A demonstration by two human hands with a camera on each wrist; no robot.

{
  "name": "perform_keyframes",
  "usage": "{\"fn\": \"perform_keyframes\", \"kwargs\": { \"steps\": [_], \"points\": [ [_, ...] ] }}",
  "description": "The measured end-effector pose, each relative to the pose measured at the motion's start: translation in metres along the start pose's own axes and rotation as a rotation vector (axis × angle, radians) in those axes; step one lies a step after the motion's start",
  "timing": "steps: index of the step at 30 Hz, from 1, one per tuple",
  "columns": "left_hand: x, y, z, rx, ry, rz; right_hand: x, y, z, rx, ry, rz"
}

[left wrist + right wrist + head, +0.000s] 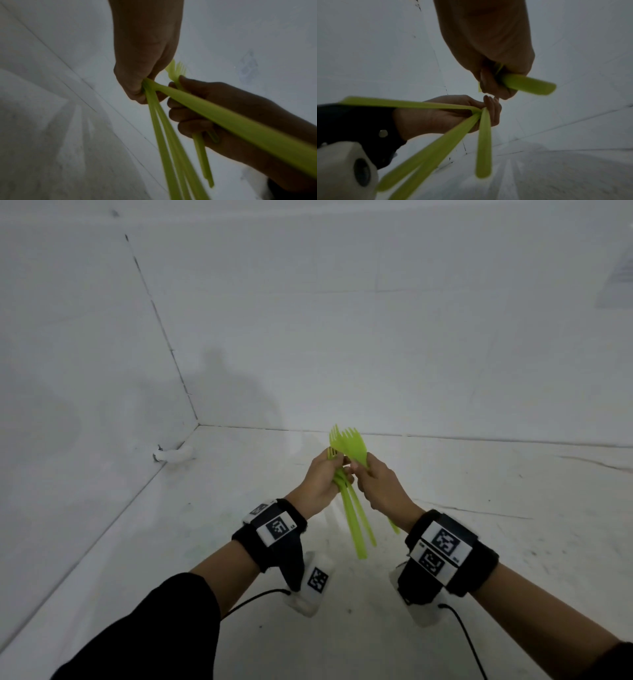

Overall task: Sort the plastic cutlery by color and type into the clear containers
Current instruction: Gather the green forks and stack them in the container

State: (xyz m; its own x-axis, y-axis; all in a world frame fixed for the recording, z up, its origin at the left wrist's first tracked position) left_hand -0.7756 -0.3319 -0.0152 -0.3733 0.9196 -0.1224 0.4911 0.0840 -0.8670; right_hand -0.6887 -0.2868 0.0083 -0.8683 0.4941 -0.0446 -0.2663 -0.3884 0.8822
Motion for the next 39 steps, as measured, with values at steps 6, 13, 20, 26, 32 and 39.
{"fn": "perform_keyframes", "kwargs": {
  "steps": [6, 13, 20, 26, 32, 39],
  "points": [
    [-0.029, 0.026, -0.038, -0.182, -0.045, 0.02, -0.058, -0.017, 0.009, -0.253, 0.024, 0.007],
    [-0.053, 0.059, -0.084, 0.007, -0.096, 0.002, -0.124, -0.034, 0.024, -0.361, 0.061, 0.082],
    [-0.055, 0.08, -0.141, 0.027, -0.007, 0.019, -0.172, -0.048, 0.068, -0.236, 0.022, 0.067],
    [-0.049, 0.09, -0.168, -0.039, 0.038, 0.047, -0.192, -0.064, 0.087, 0.131, 0.02, 0.035],
    [-0.051, 0.094, -0.173, -0.027, 0.01, -0.007, -0.202, -0.075, 0.102, 0.176, -0.047, 0.022],
    [-0.048, 0.106, -0.174, -0.023, 0.049, 0.017, -0.198, -0.084, 0.104, 0.373, 0.029, -0.026]
  ]
}}
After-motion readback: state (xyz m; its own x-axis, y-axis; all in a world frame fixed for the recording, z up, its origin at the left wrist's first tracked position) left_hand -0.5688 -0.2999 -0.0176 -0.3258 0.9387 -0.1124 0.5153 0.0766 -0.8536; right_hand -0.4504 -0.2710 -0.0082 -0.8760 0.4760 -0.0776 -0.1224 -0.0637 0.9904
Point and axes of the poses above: each hand's wrist, its own x-axis towards the middle knuckle, its own z-axis out of the back of the hand, y = z × x, the point moved 7 cm from there along x, towards the middle knuckle, and after that the axes turned 14 degrees about y, right-handed, at the moved point
